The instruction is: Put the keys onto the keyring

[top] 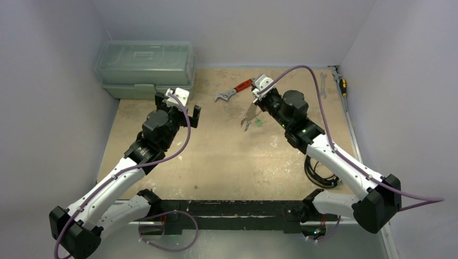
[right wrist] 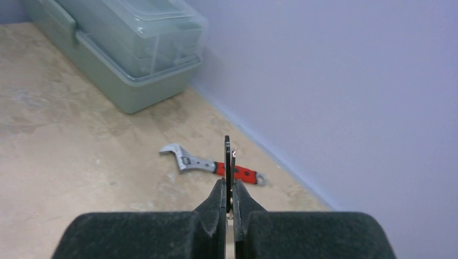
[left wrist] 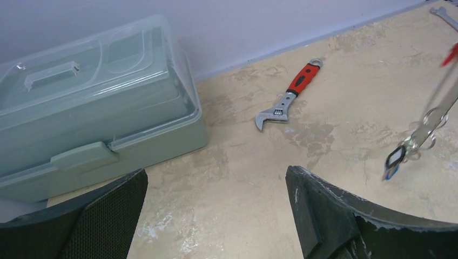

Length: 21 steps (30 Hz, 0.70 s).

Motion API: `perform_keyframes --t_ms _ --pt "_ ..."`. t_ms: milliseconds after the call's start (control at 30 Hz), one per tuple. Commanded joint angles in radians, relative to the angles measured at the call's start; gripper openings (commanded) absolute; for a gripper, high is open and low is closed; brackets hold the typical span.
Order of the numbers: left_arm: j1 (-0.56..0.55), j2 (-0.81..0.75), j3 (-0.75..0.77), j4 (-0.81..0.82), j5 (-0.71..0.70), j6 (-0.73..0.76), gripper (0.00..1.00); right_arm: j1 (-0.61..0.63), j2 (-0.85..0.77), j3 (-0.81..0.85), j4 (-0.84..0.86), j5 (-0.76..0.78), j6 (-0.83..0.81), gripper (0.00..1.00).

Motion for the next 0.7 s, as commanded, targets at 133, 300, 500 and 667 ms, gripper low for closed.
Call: perform_keyframes --t_ms 133,300,500,667 --pt "0.005 0.002 0.046 0.011 0.009 0.011 0.98 -0.021 0.009 0.057 0.045 -0.236 -0.088 0.0" --pt "0.005 -0.001 0.045 0.009 0.004 0.013 0.99 -0.017 0.136 -0.023 0.149 -0.501 0.052 0.0" --pt "0.005 -0.003 0.043 0.008 0.001 0.015 0.98 0.018 0.303 0.003 0.157 -0.551 0.176 0.0" --pt "0.004 -0.001 0.044 0.009 0.001 0.017 0.98 0.029 0.269 -0.076 0.218 -0.617 0.206 0.0"
